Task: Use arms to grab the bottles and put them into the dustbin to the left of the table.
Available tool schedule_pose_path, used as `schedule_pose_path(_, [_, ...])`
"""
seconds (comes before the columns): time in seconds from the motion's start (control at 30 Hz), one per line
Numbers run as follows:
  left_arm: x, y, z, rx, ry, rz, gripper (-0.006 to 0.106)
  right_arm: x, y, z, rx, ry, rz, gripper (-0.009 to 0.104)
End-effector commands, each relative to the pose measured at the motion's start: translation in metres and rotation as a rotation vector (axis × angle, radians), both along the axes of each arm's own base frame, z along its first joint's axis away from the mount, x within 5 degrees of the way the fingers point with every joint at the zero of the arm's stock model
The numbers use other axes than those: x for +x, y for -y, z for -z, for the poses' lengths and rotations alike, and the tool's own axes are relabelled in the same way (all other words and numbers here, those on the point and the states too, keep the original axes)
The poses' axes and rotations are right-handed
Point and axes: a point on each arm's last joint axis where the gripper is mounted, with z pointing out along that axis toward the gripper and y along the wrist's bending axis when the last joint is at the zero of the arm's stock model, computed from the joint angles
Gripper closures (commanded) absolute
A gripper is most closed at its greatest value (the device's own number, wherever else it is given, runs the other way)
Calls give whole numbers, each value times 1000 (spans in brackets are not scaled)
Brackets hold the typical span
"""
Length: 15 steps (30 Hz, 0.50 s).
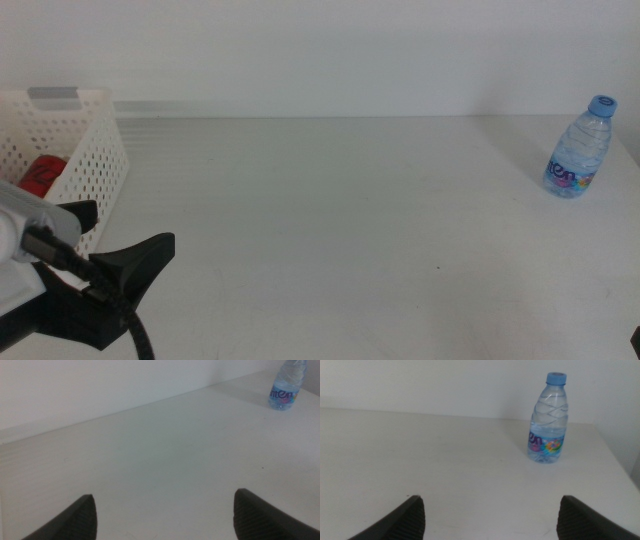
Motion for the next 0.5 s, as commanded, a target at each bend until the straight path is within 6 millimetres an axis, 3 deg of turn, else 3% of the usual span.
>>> schedule_pose_path(0.0, [2, 0, -17, -61, 86, -10, 10, -2, 0, -10, 32, 92, 1, 0])
schedule_pose_path(0.13, [2, 0, -17, -61, 86, -10, 10, 0, -1, -22, 85, 62, 0, 0])
schedule_pose_path(0.27, [2, 0, -17, -61, 85, -10, 10, 6, -2, -55, 79, 27, 3, 0])
schedule_pose_path(0.47, [2, 0, -17, -61, 85, -10, 10, 33, -5, -106, 63, -3, 5, 0])
